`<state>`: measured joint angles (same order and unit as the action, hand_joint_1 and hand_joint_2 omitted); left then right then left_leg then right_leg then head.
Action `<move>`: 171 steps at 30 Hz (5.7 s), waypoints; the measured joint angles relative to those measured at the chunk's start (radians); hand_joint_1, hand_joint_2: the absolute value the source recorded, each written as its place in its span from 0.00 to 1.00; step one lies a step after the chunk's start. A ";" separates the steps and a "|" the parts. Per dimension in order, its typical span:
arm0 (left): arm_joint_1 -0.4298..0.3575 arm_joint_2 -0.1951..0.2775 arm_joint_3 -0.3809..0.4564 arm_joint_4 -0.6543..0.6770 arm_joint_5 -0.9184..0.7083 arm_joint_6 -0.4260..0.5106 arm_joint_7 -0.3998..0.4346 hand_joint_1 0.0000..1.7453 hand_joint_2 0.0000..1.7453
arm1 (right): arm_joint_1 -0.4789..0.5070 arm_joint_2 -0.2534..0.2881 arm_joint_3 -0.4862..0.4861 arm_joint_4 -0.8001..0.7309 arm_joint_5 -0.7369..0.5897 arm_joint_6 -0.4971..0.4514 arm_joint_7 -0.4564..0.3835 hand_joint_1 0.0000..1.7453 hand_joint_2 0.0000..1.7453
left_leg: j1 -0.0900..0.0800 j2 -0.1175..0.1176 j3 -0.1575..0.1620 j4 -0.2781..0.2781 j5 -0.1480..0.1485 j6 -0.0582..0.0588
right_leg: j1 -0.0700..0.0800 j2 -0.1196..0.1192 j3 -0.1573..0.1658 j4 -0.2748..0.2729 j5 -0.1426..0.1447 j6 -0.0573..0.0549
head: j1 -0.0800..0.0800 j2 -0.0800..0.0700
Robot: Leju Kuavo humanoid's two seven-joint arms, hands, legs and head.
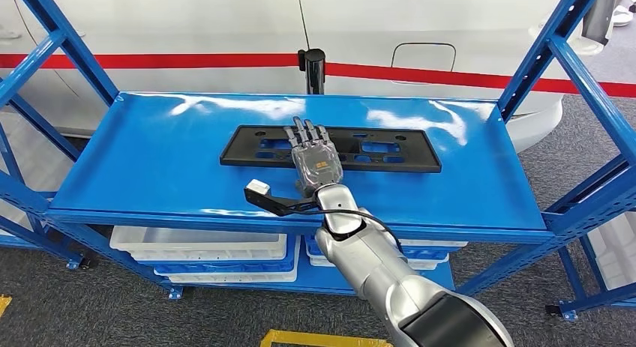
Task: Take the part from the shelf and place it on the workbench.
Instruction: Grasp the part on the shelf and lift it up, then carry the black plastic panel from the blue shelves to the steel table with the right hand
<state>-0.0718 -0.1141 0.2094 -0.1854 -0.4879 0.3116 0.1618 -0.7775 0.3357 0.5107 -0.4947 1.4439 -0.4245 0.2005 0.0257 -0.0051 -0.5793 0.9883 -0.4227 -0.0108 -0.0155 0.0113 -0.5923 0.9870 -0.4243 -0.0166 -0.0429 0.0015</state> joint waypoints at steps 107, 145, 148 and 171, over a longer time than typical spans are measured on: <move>-0.002 -0.020 0.467 -0.013 0.260 -0.233 -0.498 0.00 0.00 | 0.387 -0.119 -0.101 -1.163 -0.622 0.039 -0.371 1.00 1.00 | 0.016 0.004 -0.123 0.210 -0.104 0.011 | -0.023 0.001 0.001 0.061 -0.054 0.016 | -0.005 0.000; -0.005 -0.012 0.499 -0.025 0.261 -0.304 -0.598 0.00 0.00 | 0.398 -0.175 -0.126 -1.164 -0.649 0.012 -0.375 1.00 1.00 | -0.030 0.006 0.031 0.104 -0.112 0.113 | -0.006 0.001 -0.054 0.052 0.005 0.022 | 0.010 0.000; -0.006 -0.008 0.502 -0.027 0.263 -0.305 -0.603 0.00 0.00 | 0.397 -0.174 -0.127 -1.164 -0.653 0.012 -0.379 1.00 1.00 | -0.049 0.009 0.056 0.042 -0.092 0.126 | -0.022 -0.004 -0.049 0.029 0.030 0.045 | 0.010 0.000; -0.001 -0.028 0.523 -0.027 0.258 -0.324 -0.624 0.00 0.00 | 0.414 -0.189 -0.134 -1.175 -0.662 -0.005 -0.390 1.00 1.00 | -0.006 0.011 -0.159 0.331 -0.153 0.035 | -0.022 -0.012 -0.044 0.058 -0.017 0.016 | 0.002 0.000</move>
<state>-0.0731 -0.1425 0.7322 -0.2125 -0.2300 -0.0121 -0.4624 -0.3634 0.1463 0.3763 -1.6695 0.7823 -0.4294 -0.1900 0.0192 0.0063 -0.7380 1.3193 -0.5754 0.0244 -0.0378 -0.0010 -0.6363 1.0447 -0.4417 -0.0006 -0.0412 0.0015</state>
